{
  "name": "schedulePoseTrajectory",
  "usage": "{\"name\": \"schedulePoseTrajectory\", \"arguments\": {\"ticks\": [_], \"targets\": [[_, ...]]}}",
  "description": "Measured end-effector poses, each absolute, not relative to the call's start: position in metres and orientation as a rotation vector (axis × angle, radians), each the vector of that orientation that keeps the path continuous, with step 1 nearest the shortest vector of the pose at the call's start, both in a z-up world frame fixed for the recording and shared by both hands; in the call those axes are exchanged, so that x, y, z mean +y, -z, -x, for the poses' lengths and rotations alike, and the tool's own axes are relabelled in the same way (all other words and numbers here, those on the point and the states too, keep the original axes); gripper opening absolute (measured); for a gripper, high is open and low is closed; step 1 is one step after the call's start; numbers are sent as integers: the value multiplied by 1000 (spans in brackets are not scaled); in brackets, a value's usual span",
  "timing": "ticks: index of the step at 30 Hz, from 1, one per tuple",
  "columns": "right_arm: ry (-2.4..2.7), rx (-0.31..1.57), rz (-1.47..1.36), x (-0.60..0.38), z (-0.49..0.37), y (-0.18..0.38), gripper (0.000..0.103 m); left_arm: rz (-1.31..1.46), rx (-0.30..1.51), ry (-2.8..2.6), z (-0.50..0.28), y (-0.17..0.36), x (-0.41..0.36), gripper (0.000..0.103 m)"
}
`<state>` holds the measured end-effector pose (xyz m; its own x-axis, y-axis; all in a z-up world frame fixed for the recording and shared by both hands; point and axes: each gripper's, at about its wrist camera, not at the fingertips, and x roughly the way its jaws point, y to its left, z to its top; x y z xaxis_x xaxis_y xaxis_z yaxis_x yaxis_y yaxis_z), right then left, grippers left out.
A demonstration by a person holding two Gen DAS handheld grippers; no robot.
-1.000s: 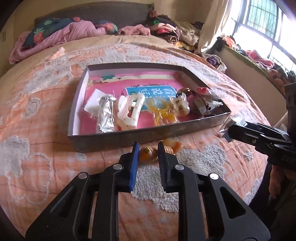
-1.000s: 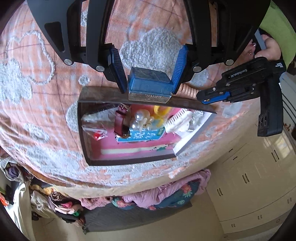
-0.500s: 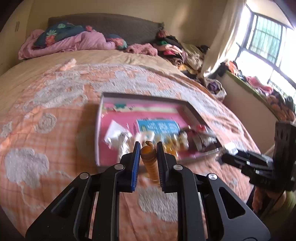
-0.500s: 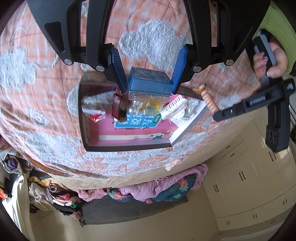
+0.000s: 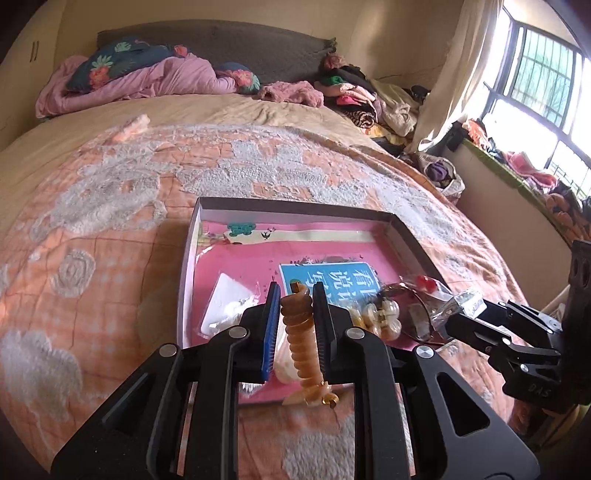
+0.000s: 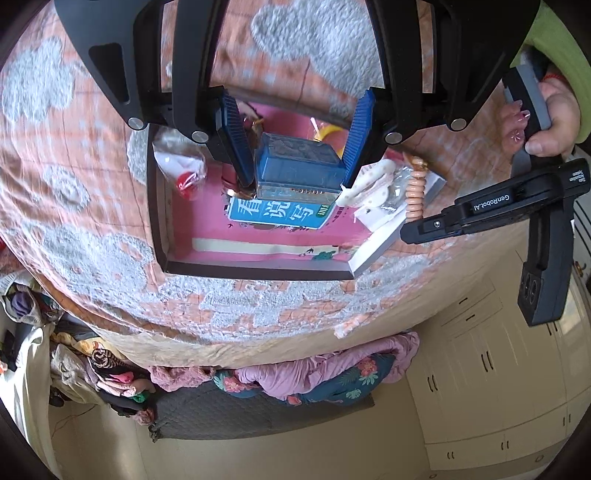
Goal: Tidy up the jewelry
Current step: 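Carry the orange coil into the box with the left tool while the right tool carries the blue box in, then open both tools to release the orange coil and blue box in the box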
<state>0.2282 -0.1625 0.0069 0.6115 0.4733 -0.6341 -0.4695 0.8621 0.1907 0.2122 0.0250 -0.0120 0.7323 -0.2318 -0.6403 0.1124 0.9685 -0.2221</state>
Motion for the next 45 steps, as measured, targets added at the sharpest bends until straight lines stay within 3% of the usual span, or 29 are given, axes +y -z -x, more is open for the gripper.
{"name": "schedulePoseTrajectory", "arguments": {"ticks": [21,27,33,41,45], "targets": [[-586,807,42,-129,-258,23,47,98,774,117,-239,37,26,12],[-587,815,31,-128,-255,26,47,114,778,97,-240,39,33,19],[-603,806,45,-122,-249,26,47,116,784,85,-238,38,38,36],[-606,808,96,-110,-251,28,48,124,791,51,-231,35,46,74],[-607,810,101,-106,-254,29,48,137,807,43,-229,37,52,82]]}}
